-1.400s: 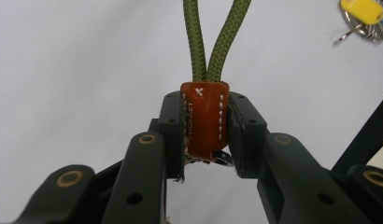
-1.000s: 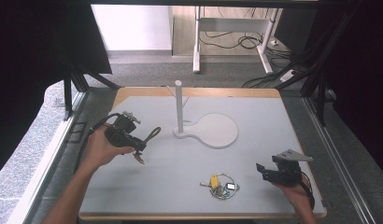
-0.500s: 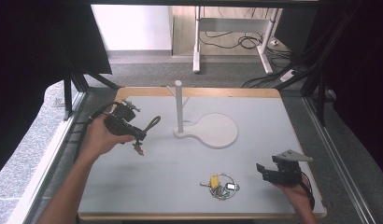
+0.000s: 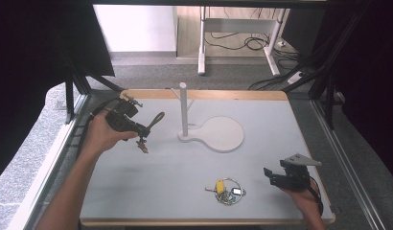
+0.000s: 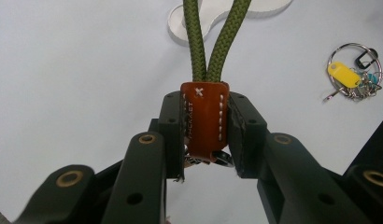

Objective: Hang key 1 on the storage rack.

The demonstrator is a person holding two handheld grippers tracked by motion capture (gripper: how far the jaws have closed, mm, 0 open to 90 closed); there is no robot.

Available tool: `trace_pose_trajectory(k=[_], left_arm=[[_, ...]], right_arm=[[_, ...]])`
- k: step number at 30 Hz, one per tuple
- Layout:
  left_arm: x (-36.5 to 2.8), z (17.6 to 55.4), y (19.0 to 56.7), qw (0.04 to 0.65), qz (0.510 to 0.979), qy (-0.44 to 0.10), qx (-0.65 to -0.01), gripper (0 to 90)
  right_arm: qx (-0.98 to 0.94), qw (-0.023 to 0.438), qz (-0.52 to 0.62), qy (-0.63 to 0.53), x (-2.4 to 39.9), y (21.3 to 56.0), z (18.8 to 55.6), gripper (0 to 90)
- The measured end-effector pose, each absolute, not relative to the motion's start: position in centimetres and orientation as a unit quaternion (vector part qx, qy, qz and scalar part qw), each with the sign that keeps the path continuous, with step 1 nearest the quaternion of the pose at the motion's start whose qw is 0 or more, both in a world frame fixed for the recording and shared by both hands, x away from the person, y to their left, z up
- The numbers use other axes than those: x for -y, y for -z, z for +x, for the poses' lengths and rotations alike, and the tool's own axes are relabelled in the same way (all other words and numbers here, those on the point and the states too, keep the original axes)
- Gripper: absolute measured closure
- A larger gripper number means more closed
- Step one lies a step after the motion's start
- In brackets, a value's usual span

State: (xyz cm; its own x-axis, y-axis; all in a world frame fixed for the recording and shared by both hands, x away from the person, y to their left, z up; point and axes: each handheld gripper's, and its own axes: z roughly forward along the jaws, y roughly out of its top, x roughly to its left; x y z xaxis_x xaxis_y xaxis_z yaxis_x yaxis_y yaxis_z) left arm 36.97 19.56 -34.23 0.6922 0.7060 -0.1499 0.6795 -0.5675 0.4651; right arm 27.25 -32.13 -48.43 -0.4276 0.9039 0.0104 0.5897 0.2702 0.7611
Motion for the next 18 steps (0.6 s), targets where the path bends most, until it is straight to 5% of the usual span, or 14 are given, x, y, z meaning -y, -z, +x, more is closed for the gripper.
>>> trace_pose_trajectory(k=[18], left_arm=[[-19.4,38.7,33.1,0.269,0.876,-0.022,-0.399,69.7]], right_arm=[[-0.768,0.219,0.488,-0.353,32.2,48.6,27.3,26.0]])
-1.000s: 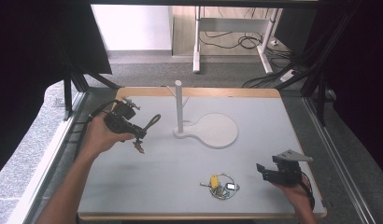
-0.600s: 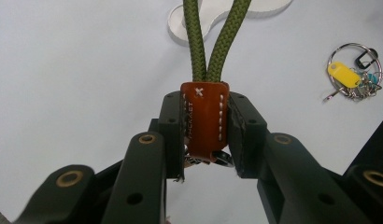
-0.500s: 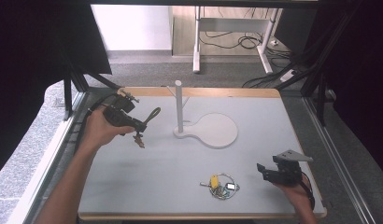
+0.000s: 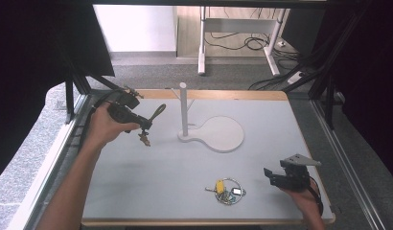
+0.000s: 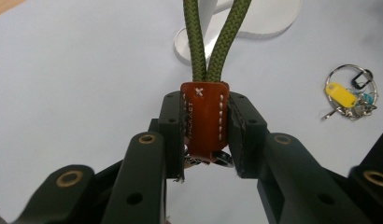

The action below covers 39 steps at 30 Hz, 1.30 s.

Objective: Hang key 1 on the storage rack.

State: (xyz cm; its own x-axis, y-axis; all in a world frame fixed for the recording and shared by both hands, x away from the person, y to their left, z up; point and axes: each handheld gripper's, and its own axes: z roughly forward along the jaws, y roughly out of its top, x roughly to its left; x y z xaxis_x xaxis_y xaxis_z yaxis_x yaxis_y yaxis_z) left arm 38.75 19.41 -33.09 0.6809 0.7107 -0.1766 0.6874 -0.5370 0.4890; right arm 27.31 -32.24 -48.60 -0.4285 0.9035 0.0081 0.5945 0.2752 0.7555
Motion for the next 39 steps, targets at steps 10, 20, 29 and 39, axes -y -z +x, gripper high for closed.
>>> trace_pose_trajectory(k=[10,20,29,39], left_arm=[[-19.8,40.0,32.8,0.288,0.869,-0.009,-0.402,69.7],[-20.1,41.2,31.8,0.301,0.862,-0.005,-0.408,69.7],[-19.6,42.5,31.7,0.308,0.857,0.001,-0.413,69.6],[-19.1,43.8,32.2,0.315,0.850,0.010,-0.422,69.6]], right_arm=[[-0.769,0.215,0.489,-0.351,32.3,48.7,27.3,26.3],[-0.769,0.215,0.489,-0.351,32.1,48.7,27.3,26.2],[-0.775,0.216,0.482,-0.345,31.8,48.9,27.4,26.1],[-0.776,0.215,0.481,-0.347,31.7,48.9,27.3,26.1]])
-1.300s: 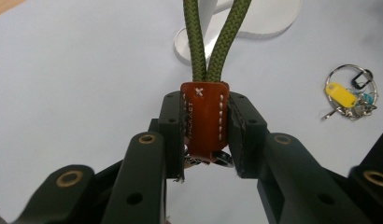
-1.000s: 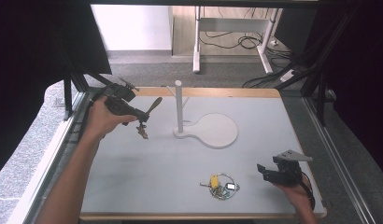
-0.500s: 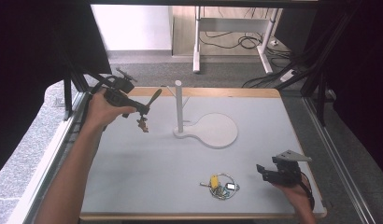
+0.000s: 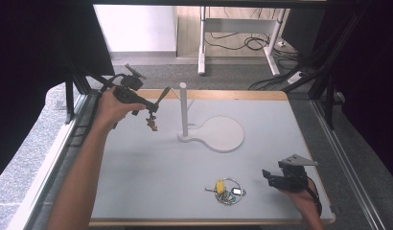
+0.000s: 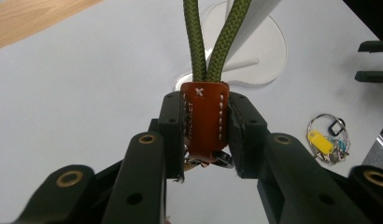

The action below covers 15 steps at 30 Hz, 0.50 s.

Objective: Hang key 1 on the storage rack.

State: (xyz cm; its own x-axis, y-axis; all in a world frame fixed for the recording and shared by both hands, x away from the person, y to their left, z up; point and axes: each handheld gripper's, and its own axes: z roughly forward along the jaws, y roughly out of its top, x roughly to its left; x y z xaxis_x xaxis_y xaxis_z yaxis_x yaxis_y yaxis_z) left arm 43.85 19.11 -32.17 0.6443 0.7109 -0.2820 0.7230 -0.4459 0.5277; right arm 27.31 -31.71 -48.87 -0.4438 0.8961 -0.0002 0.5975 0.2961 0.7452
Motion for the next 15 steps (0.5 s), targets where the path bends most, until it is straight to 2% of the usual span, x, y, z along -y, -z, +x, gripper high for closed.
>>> trace_pose_trajectory(k=[15], left_arm=[[-17.7,45.4,32.7,0.309,0.851,0.018,-0.425,69.5]], right_arm=[[-0.783,0.214,0.471,-0.345,31.2,48.9,27.1,26.1]])
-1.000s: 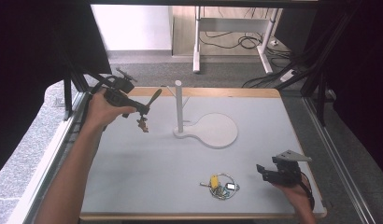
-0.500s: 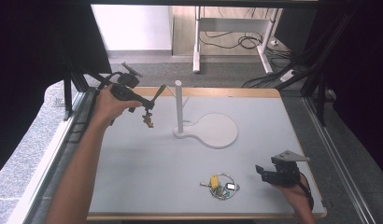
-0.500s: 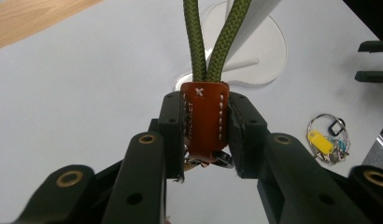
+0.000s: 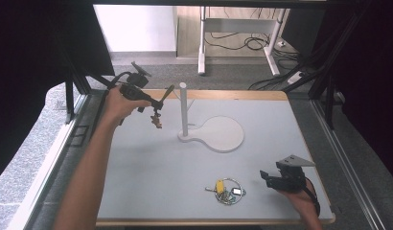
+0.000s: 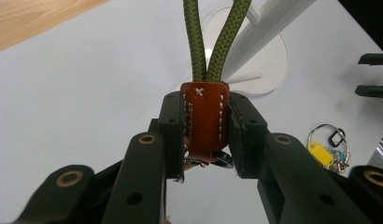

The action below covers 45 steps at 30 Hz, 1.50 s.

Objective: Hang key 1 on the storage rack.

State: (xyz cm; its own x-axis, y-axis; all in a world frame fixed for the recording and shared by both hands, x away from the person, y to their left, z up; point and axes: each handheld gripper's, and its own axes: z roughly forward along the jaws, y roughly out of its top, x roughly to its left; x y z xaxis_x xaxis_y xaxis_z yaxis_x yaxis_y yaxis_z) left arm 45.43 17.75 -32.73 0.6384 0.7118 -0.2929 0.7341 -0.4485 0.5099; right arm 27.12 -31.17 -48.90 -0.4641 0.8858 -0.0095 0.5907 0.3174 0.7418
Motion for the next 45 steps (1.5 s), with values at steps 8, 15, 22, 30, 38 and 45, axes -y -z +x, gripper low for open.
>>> trace_pose_trajectory(k=[8,15,22,30,38,45], left_arm=[[-17.0,45.3,33.1,0.304,0.857,0.019,-0.416,69.5],[-16.4,45.3,33.6,0.294,0.862,0.015,-0.412,69.4],[-16.2,45.3,34.3,0.293,0.863,0.018,-0.412,69.3],[-15.7,45.3,34.9,0.288,0.867,0.018,-0.406,69.0],[-15.3,45.2,35.3,0.284,0.870,0.009,-0.404,67.2],[-15.5,44.2,35.3,0.299,0.870,-0.010,-0.392,55.7]], right_arm=[[-0.783,0.214,0.474,-0.342,31.3,49.0,27.2,26.1],[-0.786,0.211,0.468,-0.344,30.9,48.9,27.2,26.1],[-0.786,0.210,0.470,-0.344,31.0,49.0,27.2,26.1],[-0.785,0.208,0.470,-0.345,31.0,49.0,27.2,26.1],[-0.783,0.205,0.471,-0.350,31.1,48.9,27.2,26.0],[-0.783,0.204,0.472,-0.350,31.1,48.9,27.1,26.0]])
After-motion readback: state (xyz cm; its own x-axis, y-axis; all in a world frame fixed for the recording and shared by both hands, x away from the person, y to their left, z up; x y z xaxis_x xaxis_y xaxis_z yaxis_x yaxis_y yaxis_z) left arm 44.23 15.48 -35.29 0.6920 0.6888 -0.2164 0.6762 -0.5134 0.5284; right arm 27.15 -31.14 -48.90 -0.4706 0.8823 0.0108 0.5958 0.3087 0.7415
